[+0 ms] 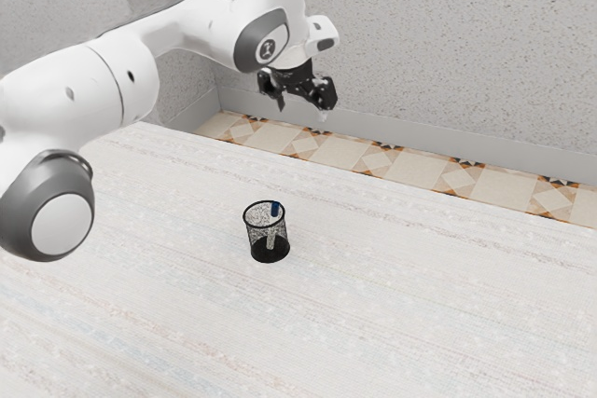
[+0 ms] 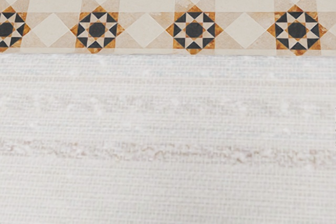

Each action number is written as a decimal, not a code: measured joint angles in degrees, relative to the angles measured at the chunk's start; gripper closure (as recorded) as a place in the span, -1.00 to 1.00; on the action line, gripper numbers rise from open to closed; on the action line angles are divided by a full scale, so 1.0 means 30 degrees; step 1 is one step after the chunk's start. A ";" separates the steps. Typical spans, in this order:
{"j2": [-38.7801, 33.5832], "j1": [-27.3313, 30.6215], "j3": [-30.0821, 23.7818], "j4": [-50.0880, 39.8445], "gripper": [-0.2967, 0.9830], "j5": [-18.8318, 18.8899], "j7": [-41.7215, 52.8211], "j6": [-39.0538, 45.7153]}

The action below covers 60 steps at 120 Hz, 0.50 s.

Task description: Take the marker out of the pen holder and place it to the left of the pen holder.

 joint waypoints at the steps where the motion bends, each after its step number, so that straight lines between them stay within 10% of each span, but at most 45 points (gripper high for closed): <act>1: 0.0083 -0.0032 -0.0002 -0.0018 -0.54 0.0015 -0.0176 0.0079; 60: -0.0481 -0.0120 0.2040 -0.4893 -0.54 -0.6842 -0.7145 0.1749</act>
